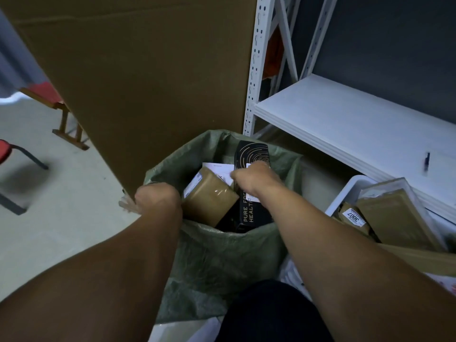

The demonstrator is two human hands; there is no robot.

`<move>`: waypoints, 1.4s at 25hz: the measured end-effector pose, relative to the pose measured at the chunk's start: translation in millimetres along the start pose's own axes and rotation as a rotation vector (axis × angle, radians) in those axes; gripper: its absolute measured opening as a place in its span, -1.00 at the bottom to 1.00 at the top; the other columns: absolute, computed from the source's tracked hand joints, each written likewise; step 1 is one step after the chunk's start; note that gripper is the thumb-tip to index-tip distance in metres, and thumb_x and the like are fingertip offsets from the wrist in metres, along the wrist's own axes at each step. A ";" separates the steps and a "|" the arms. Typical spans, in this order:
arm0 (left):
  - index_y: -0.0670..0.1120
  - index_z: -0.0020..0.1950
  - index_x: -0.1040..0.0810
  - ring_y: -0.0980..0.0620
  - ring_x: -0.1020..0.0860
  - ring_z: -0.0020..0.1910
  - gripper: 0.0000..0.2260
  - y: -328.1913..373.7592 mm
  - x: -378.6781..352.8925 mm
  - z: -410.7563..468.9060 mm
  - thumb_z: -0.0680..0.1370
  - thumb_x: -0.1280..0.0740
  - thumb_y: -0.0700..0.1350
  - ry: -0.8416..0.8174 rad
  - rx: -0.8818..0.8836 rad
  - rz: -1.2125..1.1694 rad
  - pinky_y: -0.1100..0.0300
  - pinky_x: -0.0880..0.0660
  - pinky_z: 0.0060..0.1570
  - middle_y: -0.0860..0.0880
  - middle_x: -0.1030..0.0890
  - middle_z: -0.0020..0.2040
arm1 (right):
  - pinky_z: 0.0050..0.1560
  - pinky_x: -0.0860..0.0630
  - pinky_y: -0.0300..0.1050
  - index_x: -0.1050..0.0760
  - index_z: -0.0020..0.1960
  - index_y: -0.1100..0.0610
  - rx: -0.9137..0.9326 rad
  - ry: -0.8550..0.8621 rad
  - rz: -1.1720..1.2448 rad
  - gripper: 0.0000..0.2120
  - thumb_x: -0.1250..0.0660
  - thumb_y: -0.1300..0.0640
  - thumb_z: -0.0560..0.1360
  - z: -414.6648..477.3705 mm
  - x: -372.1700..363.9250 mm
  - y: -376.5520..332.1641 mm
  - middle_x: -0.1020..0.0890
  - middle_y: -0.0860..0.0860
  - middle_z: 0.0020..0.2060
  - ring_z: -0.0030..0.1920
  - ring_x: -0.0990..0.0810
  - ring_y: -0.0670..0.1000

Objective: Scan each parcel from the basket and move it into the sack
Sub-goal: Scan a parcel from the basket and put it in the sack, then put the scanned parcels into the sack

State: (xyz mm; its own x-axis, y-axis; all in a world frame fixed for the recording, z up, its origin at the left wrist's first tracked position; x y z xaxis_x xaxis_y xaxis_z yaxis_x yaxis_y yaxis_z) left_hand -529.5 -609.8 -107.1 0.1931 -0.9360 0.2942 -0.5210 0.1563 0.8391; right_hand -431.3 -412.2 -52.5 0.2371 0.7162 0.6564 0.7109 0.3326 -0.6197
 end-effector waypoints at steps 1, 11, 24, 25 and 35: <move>-0.25 0.44 -0.46 -0.25 -0.54 0.33 -0.65 -1.6 -1.4 0.9 0.69 -0.17 -0.15 -0.005 -0.003 0.012 -0.11 -0.53 0.27 -0.25 -0.52 0.39 | 0.27 -0.52 0.06 -0.53 0.27 0.09 -0.022 0.058 -0.030 -0.54 -0.34 -0.06 0.41 6.1 8.3 10.0 -0.61 0.13 0.26 0.22 -0.58 0.22; -0.13 0.47 -0.28 -0.17 -0.48 0.27 -0.54 -2.9 -34.5 2.9 0.61 -0.36 -0.17 0.120 -0.047 0.198 -0.05 -0.44 0.23 -0.16 -0.48 0.32 | 0.30 -0.44 0.10 -0.52 0.34 0.10 -0.199 0.222 -0.230 -0.63 -0.34 0.05 0.55 100.3 32.1 95.1 -0.46 0.24 0.38 0.36 -0.43 0.28; -0.27 0.42 -0.46 -0.28 -0.54 0.29 -0.65 9.6 -60.4 7.3 0.69 -0.15 -0.17 -0.017 -0.111 0.204 -0.07 -0.50 0.15 -0.29 -0.54 0.35 | 0.03 -0.54 0.00 -0.53 -0.04 0.18 -0.046 0.239 -0.190 -0.95 -0.30 0.24 0.56 97.9 51.9 100.4 -0.68 0.20 0.08 0.10 -0.66 0.25; -0.21 0.42 -0.48 -0.24 -0.57 0.21 -0.67 19.4 -58.7 2.1 0.69 -0.15 -0.17 -0.031 -0.122 0.151 -0.04 -0.50 0.11 -0.25 -0.57 0.30 | 0.09 -0.53 0.01 -0.55 0.02 0.20 -0.037 0.289 -0.195 -0.92 -0.30 0.25 0.55 86.5 69.3 92.2 -0.66 0.21 0.11 0.16 -0.63 0.26; -0.05 0.33 -0.60 -0.12 -0.58 0.20 -0.64 124.4 -19.2 -67.3 0.63 -0.14 -0.20 -0.048 -0.155 -0.261 -0.05 -0.51 0.29 -0.09 -0.61 0.25 | -0.06 -0.44 -0.05 -0.60 0.13 0.21 0.060 0.677 -0.231 -0.78 -0.28 0.28 0.52 -37.1 205.9 24.1 -0.65 0.21 0.07 0.03 -0.58 0.25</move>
State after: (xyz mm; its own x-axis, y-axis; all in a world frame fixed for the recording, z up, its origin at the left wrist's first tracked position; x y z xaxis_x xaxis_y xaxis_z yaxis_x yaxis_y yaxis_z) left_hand -542.0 -551.2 22.4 0.2621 -0.9642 0.0401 -0.3247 -0.0490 0.9446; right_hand -340.9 -279.4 83.7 0.4578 0.0924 0.8842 0.7593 0.4767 -0.4429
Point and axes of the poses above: each hand's wrist, its own z-axis towards the middle knuckle, its own x-axis out of the back of the hand, y = z × x, the point moved 4 cm from there along z, towards the middle knuckle
